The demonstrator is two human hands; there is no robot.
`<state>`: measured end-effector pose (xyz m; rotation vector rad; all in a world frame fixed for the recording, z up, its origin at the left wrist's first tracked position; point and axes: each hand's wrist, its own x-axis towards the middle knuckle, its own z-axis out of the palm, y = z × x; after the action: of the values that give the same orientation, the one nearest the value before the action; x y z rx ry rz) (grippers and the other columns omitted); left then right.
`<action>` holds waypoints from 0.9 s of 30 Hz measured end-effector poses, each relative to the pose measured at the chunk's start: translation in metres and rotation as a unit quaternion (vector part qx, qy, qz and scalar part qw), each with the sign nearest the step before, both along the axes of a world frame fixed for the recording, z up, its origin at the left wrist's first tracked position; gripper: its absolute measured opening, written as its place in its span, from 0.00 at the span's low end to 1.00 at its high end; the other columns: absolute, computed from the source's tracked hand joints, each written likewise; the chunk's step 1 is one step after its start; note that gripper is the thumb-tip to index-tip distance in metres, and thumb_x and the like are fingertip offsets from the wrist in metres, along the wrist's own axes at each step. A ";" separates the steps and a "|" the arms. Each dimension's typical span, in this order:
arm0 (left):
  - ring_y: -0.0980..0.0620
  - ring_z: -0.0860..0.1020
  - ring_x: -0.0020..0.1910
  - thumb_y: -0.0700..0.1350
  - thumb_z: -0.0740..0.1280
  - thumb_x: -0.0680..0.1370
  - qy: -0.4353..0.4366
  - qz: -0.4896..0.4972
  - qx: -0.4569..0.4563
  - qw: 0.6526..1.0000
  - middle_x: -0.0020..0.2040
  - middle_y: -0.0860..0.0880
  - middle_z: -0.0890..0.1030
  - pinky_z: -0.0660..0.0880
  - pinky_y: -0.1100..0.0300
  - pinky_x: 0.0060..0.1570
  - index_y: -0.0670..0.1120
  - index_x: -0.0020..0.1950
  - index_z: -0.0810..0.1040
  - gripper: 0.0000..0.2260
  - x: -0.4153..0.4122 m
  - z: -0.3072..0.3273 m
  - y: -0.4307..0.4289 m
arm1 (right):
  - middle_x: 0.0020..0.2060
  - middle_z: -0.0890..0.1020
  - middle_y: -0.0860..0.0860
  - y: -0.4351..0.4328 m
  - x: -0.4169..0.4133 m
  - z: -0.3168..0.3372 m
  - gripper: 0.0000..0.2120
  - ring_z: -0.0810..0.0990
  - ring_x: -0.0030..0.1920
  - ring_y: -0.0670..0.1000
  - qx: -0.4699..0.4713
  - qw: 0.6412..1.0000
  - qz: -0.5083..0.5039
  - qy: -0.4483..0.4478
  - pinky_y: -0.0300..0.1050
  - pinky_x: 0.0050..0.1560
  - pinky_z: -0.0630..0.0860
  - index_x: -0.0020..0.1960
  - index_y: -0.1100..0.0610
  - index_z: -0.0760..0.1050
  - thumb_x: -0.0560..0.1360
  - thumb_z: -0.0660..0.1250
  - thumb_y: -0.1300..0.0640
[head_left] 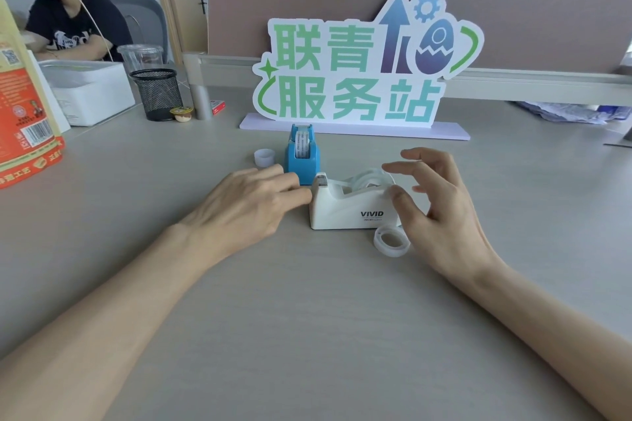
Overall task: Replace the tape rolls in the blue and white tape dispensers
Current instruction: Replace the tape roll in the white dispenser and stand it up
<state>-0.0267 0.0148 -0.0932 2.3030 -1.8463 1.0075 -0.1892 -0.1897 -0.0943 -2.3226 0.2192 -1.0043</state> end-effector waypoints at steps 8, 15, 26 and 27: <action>0.45 0.75 0.36 0.35 0.53 0.71 -0.020 0.007 0.002 1.000 0.38 0.48 0.78 0.70 0.53 0.27 0.45 0.44 0.77 0.14 -0.001 0.001 -0.001 | 0.63 0.72 0.50 0.000 0.000 0.000 0.13 0.70 0.58 0.36 0.000 1.000 0.000 0.001 0.21 0.53 0.66 0.59 0.54 0.79 0.77 0.64 0.63; 0.47 0.76 0.38 0.40 0.63 0.75 0.060 -0.006 -0.010 0.998 0.37 0.49 0.76 0.70 0.53 0.23 0.46 0.43 0.76 0.04 -0.007 0.000 -0.002 | 0.61 0.74 0.46 0.001 -0.001 0.003 0.14 0.73 0.59 0.40 0.023 0.999 0.007 0.021 0.26 0.55 0.69 0.60 0.52 0.78 0.76 0.65 0.62; 0.54 0.71 0.48 0.50 0.56 0.77 0.183 0.012 -0.033 0.982 0.47 0.57 0.75 0.72 0.56 0.33 0.53 0.49 0.76 0.10 -0.006 -0.007 0.000 | 0.63 0.76 0.46 -0.001 0.000 0.006 0.32 0.76 0.59 0.40 0.136 0.975 0.086 0.152 0.42 0.61 0.75 0.73 0.45 0.63 0.73 0.70 0.60; 0.54 0.72 0.48 0.51 0.55 0.77 0.180 0.021 -0.034 0.983 0.47 0.56 0.75 0.73 0.56 0.33 0.53 0.50 0.76 0.11 -0.006 -0.008 0.000 | 0.63 0.77 0.46 -0.003 0.001 0.006 0.33 0.78 0.59 0.41 0.153 0.972 0.090 0.153 0.44 0.61 0.76 0.73 0.44 0.63 0.72 0.71 0.61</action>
<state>-0.0330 0.0145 -0.1014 2.3038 -1.6016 0.5935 -0.1878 -0.1923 -0.0888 -2.1554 0.2592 -0.4816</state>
